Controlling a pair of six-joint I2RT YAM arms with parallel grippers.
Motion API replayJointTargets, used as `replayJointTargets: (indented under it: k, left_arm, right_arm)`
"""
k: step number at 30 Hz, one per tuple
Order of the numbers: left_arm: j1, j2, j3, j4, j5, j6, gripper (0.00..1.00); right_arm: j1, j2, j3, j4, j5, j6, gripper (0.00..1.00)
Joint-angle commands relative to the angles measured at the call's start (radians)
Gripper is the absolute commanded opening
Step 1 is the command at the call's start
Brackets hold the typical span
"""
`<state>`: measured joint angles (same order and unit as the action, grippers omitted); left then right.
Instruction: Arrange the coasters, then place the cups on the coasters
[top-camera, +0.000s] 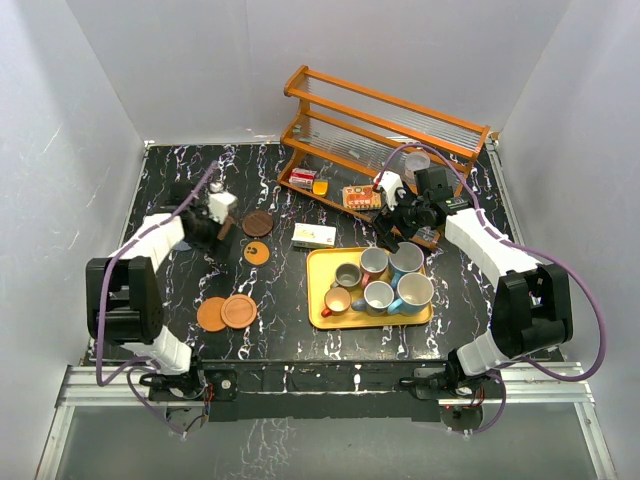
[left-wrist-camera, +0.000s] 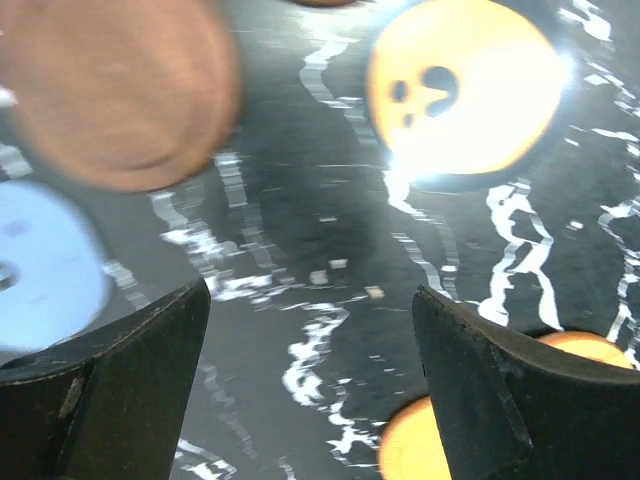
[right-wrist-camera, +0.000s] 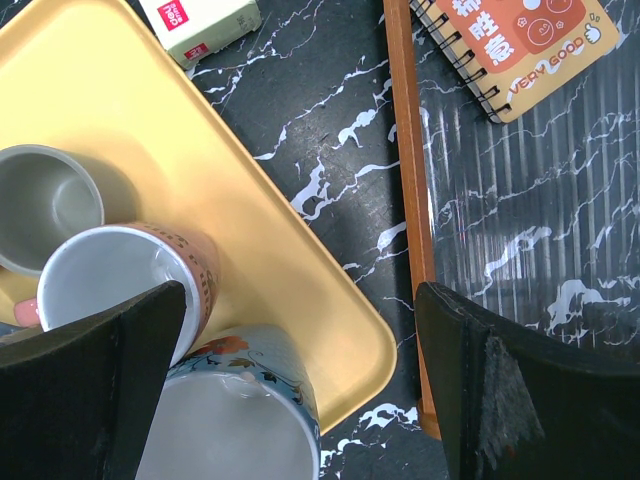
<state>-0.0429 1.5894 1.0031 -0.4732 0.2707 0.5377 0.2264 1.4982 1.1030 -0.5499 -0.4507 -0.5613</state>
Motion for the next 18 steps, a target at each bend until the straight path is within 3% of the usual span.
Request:
replayJointTargets:
  k: [1, 9, 18]
  left_arm:
    - [0.148, -0.014, 0.084, 0.035, 0.001, -0.054, 0.81]
    - [0.318, 0.235, 0.250, 0.091, -0.075, -0.109, 0.84]
    - [0.334, 0.395, 0.358, 0.087, -0.020, -0.135, 0.84]
  right_arm:
    - [-0.004, -0.016, 0.031, 0.022, -0.011, -0.014, 0.98]
    - [-0.004, -0.024, 0.031, 0.021, -0.010, -0.014, 0.99]
    - [-0.005, -0.017, 0.031, 0.020, -0.009, -0.015, 0.98]
